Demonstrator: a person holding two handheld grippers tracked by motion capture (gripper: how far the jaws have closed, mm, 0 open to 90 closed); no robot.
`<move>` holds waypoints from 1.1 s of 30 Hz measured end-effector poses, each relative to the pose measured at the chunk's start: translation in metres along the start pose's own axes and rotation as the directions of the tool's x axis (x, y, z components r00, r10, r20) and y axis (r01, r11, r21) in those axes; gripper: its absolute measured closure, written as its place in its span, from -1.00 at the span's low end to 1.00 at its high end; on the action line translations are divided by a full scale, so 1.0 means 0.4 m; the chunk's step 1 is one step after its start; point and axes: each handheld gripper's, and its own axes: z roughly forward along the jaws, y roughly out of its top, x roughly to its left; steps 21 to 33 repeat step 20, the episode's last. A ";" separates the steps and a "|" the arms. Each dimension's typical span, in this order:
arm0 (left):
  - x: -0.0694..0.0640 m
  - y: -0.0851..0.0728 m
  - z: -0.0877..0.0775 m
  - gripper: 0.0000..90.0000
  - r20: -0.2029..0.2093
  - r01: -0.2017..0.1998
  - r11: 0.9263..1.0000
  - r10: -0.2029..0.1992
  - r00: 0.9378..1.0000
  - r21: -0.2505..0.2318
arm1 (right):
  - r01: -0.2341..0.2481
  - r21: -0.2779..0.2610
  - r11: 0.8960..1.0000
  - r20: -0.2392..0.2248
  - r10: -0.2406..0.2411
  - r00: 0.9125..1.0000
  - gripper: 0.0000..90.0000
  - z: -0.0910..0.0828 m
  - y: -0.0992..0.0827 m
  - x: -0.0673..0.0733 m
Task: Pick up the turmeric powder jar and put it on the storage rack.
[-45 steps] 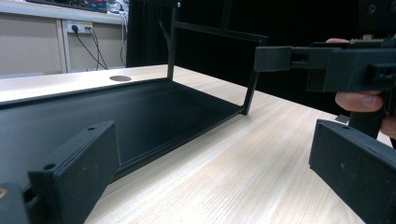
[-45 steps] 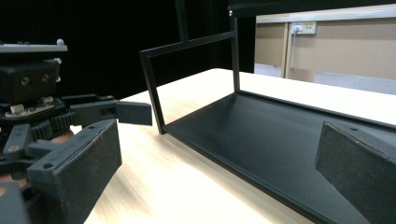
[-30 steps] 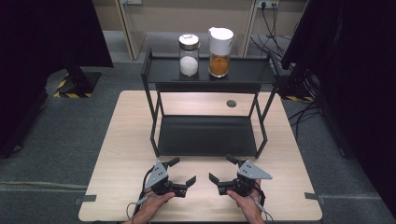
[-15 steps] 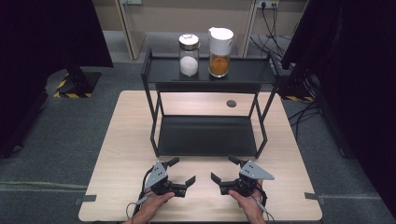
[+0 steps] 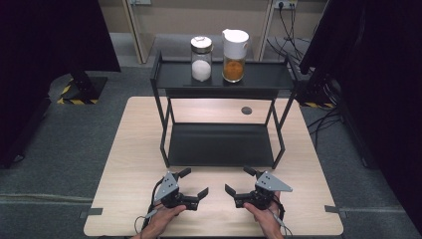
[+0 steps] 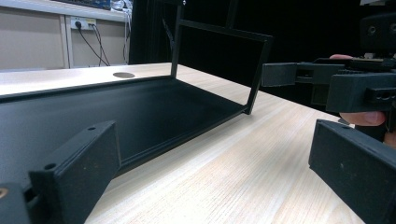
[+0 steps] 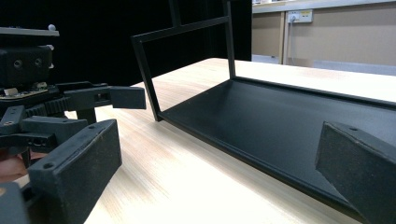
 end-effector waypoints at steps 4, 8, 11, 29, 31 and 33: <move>0.000 0.001 0.000 -0.96 0.000 -0.002 1.000 0.002 1.000 0.001 | -0.002 0.001 1.000 0.000 0.002 1.000 -0.98 0.001 -0.001 -0.001; 0.000 0.001 0.000 -0.96 0.000 -0.003 1.000 0.003 1.000 0.000 | -0.001 0.003 1.000 0.000 0.001 1.000 -0.98 0.001 -0.001 0.000; 0.000 0.001 0.000 -0.96 0.000 -0.001 1.000 0.001 1.000 0.001 | -0.001 0.003 1.000 -0.001 0.001 1.000 -0.98 0.001 -0.001 -0.001; 0.000 0.001 0.000 -0.97 -0.002 -0.004 1.000 0.004 1.000 -0.001 | -0.001 0.001 1.000 0.001 0.001 1.000 -0.98 0.000 -0.001 -0.001; 0.000 0.001 0.000 -0.97 -0.002 -0.004 1.000 0.004 1.000 -0.001 | -0.001 0.001 1.000 0.001 0.001 1.000 -0.98 0.000 -0.001 -0.001; 0.000 0.001 0.000 -0.97 -0.002 -0.004 1.000 0.004 1.000 -0.001 | -0.001 0.001 1.000 0.001 0.001 1.000 -0.98 0.000 -0.001 -0.001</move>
